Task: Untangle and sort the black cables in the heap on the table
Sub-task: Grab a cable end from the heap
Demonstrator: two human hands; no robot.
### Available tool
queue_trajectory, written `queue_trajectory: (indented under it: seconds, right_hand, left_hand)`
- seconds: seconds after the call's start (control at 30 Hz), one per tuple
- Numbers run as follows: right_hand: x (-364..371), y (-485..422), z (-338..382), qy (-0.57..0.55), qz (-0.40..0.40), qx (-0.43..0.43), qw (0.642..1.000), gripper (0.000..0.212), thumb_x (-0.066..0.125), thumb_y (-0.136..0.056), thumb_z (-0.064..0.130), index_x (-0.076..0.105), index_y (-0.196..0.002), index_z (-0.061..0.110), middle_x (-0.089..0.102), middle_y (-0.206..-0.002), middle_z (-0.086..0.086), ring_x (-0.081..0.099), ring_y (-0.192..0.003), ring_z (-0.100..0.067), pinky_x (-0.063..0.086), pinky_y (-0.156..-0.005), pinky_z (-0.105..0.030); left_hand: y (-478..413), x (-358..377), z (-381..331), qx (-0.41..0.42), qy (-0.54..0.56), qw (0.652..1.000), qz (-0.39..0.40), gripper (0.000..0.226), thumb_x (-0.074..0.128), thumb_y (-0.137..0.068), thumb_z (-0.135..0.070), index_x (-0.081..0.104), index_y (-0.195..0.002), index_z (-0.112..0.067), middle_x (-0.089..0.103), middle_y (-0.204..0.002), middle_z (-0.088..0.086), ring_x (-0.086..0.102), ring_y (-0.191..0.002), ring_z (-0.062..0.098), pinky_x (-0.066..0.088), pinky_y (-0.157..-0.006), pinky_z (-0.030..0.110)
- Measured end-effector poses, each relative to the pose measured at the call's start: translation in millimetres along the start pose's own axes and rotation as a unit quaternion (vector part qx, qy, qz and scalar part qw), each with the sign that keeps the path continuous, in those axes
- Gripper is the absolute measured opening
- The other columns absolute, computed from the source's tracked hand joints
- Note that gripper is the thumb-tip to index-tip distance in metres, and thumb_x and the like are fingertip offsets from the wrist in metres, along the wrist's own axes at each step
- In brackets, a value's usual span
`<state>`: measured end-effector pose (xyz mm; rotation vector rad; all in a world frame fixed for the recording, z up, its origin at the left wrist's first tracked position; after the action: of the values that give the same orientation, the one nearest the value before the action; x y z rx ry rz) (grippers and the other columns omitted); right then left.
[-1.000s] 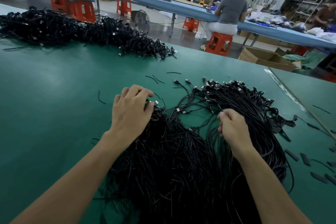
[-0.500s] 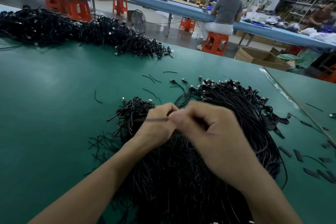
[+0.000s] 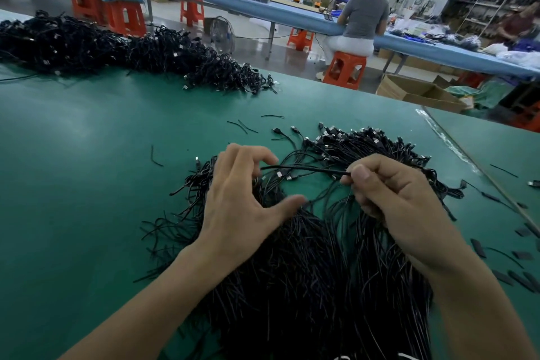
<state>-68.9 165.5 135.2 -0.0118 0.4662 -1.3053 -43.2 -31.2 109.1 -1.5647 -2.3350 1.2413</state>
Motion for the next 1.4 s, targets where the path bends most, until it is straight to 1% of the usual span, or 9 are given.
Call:
queue_trajectory:
  seconds: [0.17, 0.27, 0.43, 0.53, 0.67, 0.93, 1.1, 1.27, 1.4]
  right_hand:
    - [-26.6, -1.0, -12.8, -0.047, -0.069, 0.022, 0.996, 0.027, 0.057, -0.093, 0.049, 0.069, -0.076, 0.031, 0.059, -0.067, 0.009, 0.048, -0.061, -0.002, 0.039, -0.056, -0.017]
    - [-71.4, 3.9, -27.8, 0.164, -0.221, 0.052, 0.960, 0.028, 0.053, -0.101, 0.029, 0.068, -0.077, 0.026, 0.063, -0.066, 0.007, 0.046, -0.052, -0.005, 0.038, -0.054, -0.025]
    - [-41.7, 2.3, -52.5, 0.484, -0.048, 0.134, 0.863, 0.021, 0.050, -0.102, 0.029, 0.068, -0.111, 0.023, 0.068, -0.110, 0.001, 0.061, -0.092, -0.016, 0.050, -0.084, -0.031]
    - [4.8, 0.1, -28.7, 0.363, 0.008, 0.069, 0.929, 0.035, 0.040, -0.103, 0.040, 0.060, -0.128, 0.028, 0.061, -0.120, 0.014, 0.053, -0.110, -0.005, 0.037, -0.095, -0.018]
    - [49.5, 6.0, 2.3, 0.302, 0.063, -0.021, 0.951, 0.042, 0.029, -0.094, 0.067, 0.060, -0.091, 0.038, 0.059, -0.083, 0.023, 0.054, -0.085, 0.002, 0.042, -0.082, -0.024]
    - [6.3, 8.6, 24.5, 0.137, -0.138, -0.118, 0.974, 0.018, 0.055, -0.099, 0.027, 0.067, -0.085, 0.025, 0.063, -0.078, 0.003, 0.053, -0.066, -0.018, 0.040, -0.056, -0.025]
    - [-9.8, 6.4, 7.8, 0.118, -0.192, -0.077, 0.971, 0.020, 0.054, -0.094, 0.038, 0.069, -0.083, 0.029, 0.060, -0.071, -0.006, 0.046, -0.057, -0.025, 0.035, -0.050, -0.035]
    - [40.2, -2.1, -22.4, 0.151, 0.009, -0.008, 0.989, 0.020, 0.054, -0.094, 0.039, 0.070, -0.083, 0.034, 0.062, -0.063, 0.014, 0.048, -0.051, -0.006, 0.037, -0.048, -0.025]
    - [76.4, 16.2, -41.2, 0.170, 0.166, 0.045, 0.970, 0.017, 0.053, -0.101, 0.035, 0.069, -0.097, 0.036, 0.046, -0.053, 0.010, 0.034, -0.046, -0.009, 0.030, -0.044, -0.028]
  left_hand:
    - [-0.6, 15.5, 54.7, -0.092, -0.029, 0.993, 0.061, 0.041, 0.049, -0.088, -0.058, 0.068, -0.088, -0.022, 0.057, -0.085, -0.008, 0.050, -0.077, 0.004, 0.038, -0.070, 0.019]
    - [2.4, 12.4, 74.0, -0.154, 0.059, 0.984, 0.065, 0.039, 0.054, -0.088, -0.053, 0.064, -0.069, -0.020, 0.059, -0.058, 0.000, 0.045, -0.047, 0.012, 0.034, -0.046, 0.021]
    - [-11.1, 4.1, 20.2, -0.009, 0.058, 0.997, 0.040, 0.037, 0.045, -0.098, -0.042, 0.044, -0.068, -0.020, 0.039, -0.057, -0.010, 0.039, -0.051, 0.010, 0.032, -0.049, 0.021]
    - [-9.7, 22.4, -7.5, 0.058, -0.011, 0.992, 0.110, 0.032, 0.038, -0.100, -0.041, 0.040, -0.074, -0.024, 0.040, -0.063, -0.013, 0.039, -0.056, 0.008, 0.034, -0.054, 0.021]
    - [-4.5, 36.1, -21.9, 0.087, -0.045, 0.983, 0.158, 0.026, 0.034, -0.099, -0.044, 0.035, -0.078, -0.029, 0.042, -0.070, -0.011, 0.039, -0.062, 0.013, 0.034, -0.053, 0.034]
    - [-8.0, 22.9, -1.5, -0.064, 0.162, 0.961, 0.215, 0.038, 0.057, -0.091, -0.052, 0.063, -0.069, -0.022, 0.042, -0.047, -0.012, 0.034, -0.042, 0.003, 0.030, -0.045, 0.015]
    - [23.3, 47.2, -1.5, -0.210, 0.305, 0.828, 0.421, 0.057, 0.043, -0.098, -0.060, 0.059, -0.058, -0.021, 0.030, -0.047, -0.010, 0.021, -0.042, 0.012, 0.023, -0.041, 0.018]
    - [24.9, 50.0, -37.0, -0.212, 0.519, 0.720, 0.409, 0.048, 0.046, -0.100, -0.050, 0.058, -0.065, -0.020, 0.024, -0.051, -0.006, 0.018, -0.042, 0.010, 0.020, -0.040, 0.018]
    - [-0.6, 46.0, 1.1, -0.263, 0.596, 0.732, 0.201, 0.046, 0.044, -0.100, -0.044, 0.075, -0.085, -0.014, 0.045, -0.055, -0.007, 0.040, -0.046, 0.006, 0.038, -0.042, 0.018]
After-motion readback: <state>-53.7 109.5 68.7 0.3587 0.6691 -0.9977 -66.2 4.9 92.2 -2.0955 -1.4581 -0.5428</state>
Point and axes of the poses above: each hand's wrist, its own y-axis away from the middle knuckle, its own x-axis out of the palm, z = x × y, the point moved 10 cm from there along -y, towards the middle knuckle
